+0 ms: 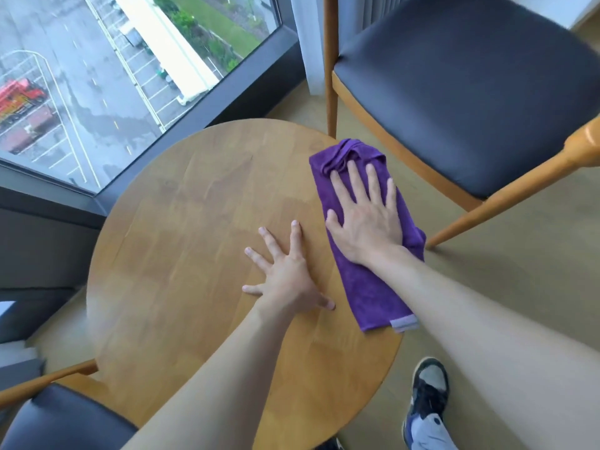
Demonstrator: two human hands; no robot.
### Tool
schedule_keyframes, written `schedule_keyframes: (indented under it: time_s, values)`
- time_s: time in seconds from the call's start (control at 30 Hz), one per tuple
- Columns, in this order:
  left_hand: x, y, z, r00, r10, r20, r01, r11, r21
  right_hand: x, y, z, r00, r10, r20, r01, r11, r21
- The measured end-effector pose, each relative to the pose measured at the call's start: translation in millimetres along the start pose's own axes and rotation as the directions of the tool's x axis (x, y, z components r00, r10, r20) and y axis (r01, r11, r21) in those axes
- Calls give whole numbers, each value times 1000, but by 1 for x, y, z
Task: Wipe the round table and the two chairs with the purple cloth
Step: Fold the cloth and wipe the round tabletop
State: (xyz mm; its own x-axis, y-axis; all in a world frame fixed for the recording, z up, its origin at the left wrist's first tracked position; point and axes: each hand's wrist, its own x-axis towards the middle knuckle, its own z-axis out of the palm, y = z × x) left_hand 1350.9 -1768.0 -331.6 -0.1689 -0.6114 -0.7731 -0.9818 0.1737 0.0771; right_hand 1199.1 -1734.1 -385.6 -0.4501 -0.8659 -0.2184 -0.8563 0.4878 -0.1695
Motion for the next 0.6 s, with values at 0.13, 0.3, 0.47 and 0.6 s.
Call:
schedule_keyframes:
  time_s: [0.13,0.3,0.47,0.6]
  values:
    - [2,0,-1,1000,-5,9,5,1000,15,-74,-20,17,999,8,-51,-5,998,69]
    - [-1,1,-4,1000,-5,23,5,1000,-6,-180,-20,47,996,-87,-37,91,990,107]
    - [-7,-4,-4,999,36,-3,-35,999,34,-134,4,34,989,-145,-15,146,987,73]
    - [-20,-28,0,988,152,9,-152,981,122,-70,-7,19,997,-83,-3,83,996,24]
